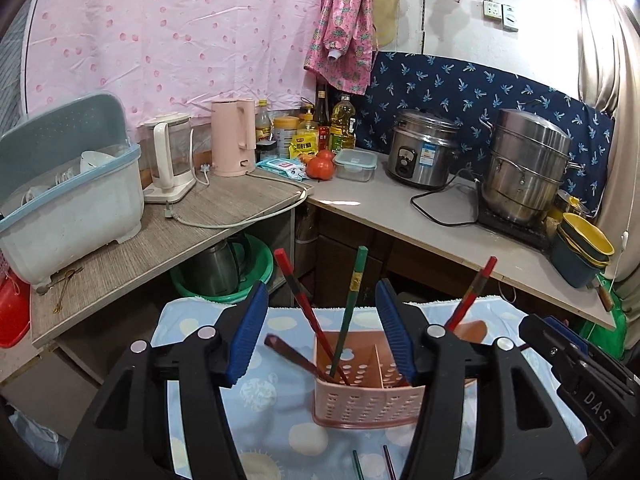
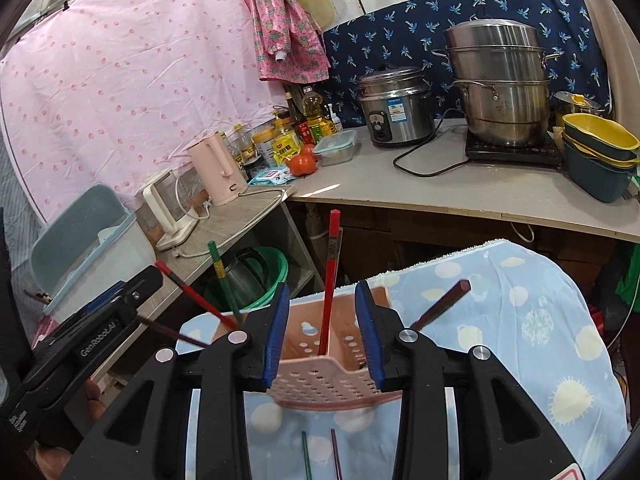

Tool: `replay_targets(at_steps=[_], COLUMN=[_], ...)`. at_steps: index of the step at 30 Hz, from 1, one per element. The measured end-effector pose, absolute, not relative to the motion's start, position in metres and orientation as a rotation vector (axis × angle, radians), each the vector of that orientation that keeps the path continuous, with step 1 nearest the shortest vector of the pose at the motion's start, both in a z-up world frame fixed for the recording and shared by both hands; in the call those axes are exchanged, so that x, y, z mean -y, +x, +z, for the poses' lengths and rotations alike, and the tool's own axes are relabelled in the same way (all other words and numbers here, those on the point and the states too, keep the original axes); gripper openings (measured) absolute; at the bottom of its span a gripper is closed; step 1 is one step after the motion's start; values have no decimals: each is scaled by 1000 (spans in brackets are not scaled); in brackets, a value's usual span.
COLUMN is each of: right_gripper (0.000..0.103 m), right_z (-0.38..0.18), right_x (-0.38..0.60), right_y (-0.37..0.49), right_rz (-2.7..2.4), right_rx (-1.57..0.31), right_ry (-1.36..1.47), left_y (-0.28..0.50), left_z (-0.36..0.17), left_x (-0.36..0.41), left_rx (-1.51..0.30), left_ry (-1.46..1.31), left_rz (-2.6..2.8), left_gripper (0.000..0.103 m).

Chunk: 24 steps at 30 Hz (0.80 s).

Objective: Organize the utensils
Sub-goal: 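Lower both chopsticks into the caddy and open both tools, then move both open tools back toward the green and dark-red chopsticks on the cloth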

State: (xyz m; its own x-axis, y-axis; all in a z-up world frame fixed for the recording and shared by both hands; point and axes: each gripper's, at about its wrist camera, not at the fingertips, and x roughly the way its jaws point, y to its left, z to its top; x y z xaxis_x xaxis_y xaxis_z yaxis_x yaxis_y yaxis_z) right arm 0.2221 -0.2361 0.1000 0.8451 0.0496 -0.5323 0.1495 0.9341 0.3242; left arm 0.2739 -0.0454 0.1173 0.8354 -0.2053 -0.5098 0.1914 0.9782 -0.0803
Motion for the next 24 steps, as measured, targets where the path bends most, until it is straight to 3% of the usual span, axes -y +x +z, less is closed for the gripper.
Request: replay_targets(at_steps=[24], right_gripper=[35], right_z=[75], right_x=[208], right_y=[121], right_rz=[-42], right_rx=[-639], right_ry=[274], left_y=[185], left_z=[88], left_x=[37], left_rx=[-633], left_ry=[7], left_rz=[-227], left_gripper=[53])
